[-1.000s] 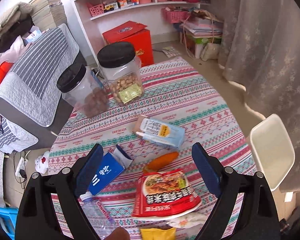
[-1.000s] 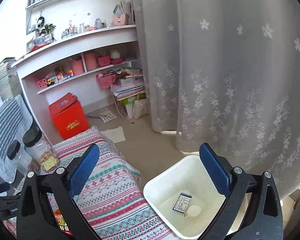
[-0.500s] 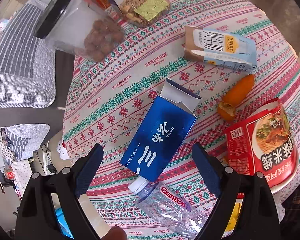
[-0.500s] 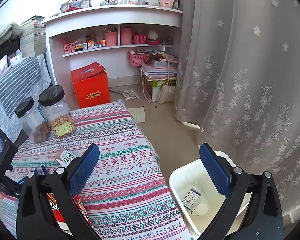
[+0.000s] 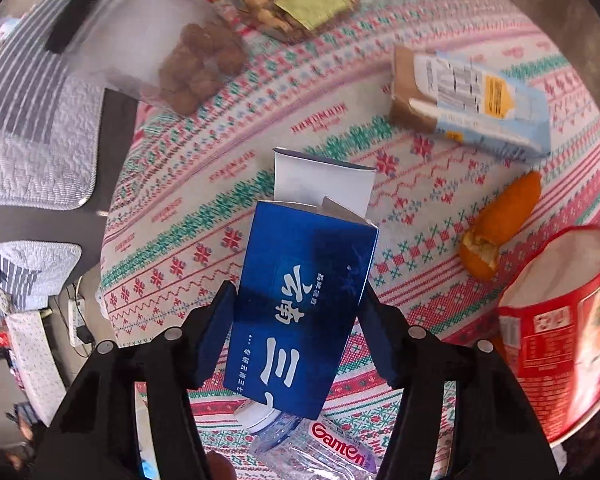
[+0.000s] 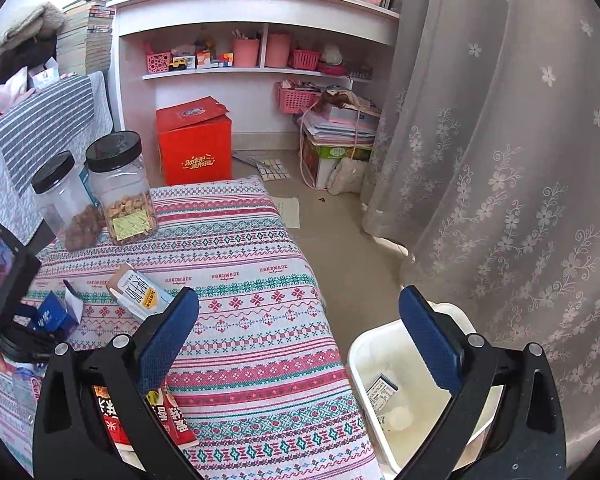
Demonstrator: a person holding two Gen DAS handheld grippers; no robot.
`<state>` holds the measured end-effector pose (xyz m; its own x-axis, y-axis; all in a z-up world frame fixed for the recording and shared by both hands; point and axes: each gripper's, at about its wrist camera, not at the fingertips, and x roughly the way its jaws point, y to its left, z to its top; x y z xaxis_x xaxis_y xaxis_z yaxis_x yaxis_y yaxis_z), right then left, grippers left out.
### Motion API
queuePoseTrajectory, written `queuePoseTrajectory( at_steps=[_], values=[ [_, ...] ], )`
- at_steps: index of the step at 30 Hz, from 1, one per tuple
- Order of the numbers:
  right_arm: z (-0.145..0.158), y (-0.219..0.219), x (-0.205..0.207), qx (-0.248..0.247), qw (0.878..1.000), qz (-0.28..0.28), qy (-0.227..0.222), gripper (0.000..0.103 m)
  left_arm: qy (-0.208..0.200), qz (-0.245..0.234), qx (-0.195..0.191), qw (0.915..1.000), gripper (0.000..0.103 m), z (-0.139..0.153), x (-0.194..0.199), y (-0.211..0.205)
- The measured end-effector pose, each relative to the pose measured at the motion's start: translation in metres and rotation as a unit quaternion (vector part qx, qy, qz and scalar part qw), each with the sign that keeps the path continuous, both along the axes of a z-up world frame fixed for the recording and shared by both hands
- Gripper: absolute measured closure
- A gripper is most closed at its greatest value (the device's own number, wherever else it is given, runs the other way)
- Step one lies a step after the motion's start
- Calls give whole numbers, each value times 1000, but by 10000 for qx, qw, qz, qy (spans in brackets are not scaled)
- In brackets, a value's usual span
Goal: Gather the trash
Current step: 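Grasp the blue carton on the table with the left gripper, then grasp the milk carton with the right gripper and lift it while the left gripper holds the blue carton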
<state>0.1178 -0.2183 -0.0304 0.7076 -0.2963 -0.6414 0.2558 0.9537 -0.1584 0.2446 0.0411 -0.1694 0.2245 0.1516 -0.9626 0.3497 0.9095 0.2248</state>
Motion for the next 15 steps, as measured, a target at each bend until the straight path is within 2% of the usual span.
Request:
queuePoseTrajectory(
  at_steps=[2, 4, 6, 8, 10, 12, 13, 15],
  values=[
    [-1, 3, 2, -57, 9999, 105, 35, 7, -406, 355, -422, 9977, 45, 29, -3, 14],
    [-3, 8, 7, -84, 9994, 289, 151, 7, -829, 757, -1029, 9883, 45, 66, -12, 29],
    [-6, 17, 20, -49, 9974, 621, 374, 7, -1250, 1191, -1666, 9708, 45, 106, -31, 41],
    [-10, 35, 40, -164, 9920, 1070, 646, 7, -1569, 1679, -2311, 9454, 45, 136, -56, 58],
    [-14, 61, 65, -317, 9789, 1779, 955, 7, -1776, 2061, -2792, 9209, 45, 157, -82, 67],
    [-24, 89, 91, -367, 9592, 2410, 1434, 7, -2034, 2245, -3080, 9019, 45, 164, -108, 75],
    [-31, 102, 101, -356, 9493, 2649, 1654, 7, -2135, 2289, -3078, 8985, 45, 164, -115, 77],
    [-47, 128, 117, -524, 9359, 2890, 1942, 7, -2212, 2329, -2878, 9022, 45, 162, -117, 78]
  ],
)
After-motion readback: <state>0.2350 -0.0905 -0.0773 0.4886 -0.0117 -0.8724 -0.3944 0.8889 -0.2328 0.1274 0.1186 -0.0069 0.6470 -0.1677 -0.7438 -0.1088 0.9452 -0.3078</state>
